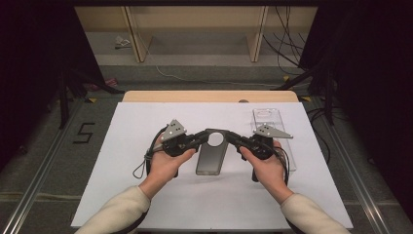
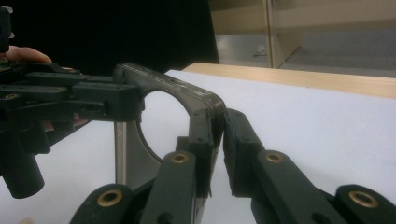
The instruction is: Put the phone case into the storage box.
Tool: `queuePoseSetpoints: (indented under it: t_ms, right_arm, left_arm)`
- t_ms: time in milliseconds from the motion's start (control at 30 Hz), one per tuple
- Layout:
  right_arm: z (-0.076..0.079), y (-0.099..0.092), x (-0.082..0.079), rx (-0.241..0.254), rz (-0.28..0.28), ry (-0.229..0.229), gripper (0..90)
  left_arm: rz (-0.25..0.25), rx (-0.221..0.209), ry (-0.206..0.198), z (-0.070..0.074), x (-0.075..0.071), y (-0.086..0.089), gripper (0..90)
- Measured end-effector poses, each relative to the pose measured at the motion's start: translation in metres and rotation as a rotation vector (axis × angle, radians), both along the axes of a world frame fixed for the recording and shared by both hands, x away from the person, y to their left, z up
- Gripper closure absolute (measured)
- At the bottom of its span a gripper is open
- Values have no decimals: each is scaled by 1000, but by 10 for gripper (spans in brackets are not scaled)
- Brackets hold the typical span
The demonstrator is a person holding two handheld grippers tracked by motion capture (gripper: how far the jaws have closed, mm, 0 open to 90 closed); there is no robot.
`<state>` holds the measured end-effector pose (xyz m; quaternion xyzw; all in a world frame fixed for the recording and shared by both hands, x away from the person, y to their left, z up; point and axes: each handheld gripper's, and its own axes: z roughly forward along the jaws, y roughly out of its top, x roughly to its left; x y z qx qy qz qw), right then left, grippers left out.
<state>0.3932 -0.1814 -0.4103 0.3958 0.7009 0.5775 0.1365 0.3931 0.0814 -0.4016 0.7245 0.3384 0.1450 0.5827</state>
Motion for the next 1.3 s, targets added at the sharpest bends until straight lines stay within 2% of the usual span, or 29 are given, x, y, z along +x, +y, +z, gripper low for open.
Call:
queuePoseSetpoints:
  t_ms: [100, 333, 467, 567, 700, 833, 1067, 1167, 1300]
  right_arm:
    - [2, -1, -1, 9, -8, 22, 838]
    - [10, 1, -3, -3, -34, 25, 848]
    - [12, 3, -2, -6, -42, 35, 852]
    - [14, 5, -2, -19, -47, 36, 854]
    - [16, 7, -1, -20, -59, 37, 854]
    - [17, 7, 1, -27, -75, 41, 854]
    - [18, 6, 4, -33, -99, 40, 854]
    - [18, 4, 6, -31, -106, 46, 854]
    - [19, 4, 8, -28, -114, 48, 854]
  left_arm:
    - [0, 7, -5, 0, 0, -1, 813]
    - [6, 17, -16, 1, -2, -2, 799]
    - [-1, 48, -28, 2, -2, -3, 753]
    - [3, 82, -25, 3, -4, -3, 641]
    - [-17, 143, -31, 7, -9, -3, 382]
    - [-17, 182, -31, 9, -16, 4, 195]
    - [-20, 182, -29, 6, -21, 24, 90]
    - [-21, 196, -33, 3, -23, 32, 24]
    - [-25, 203, -45, 2, -25, 42, 0]
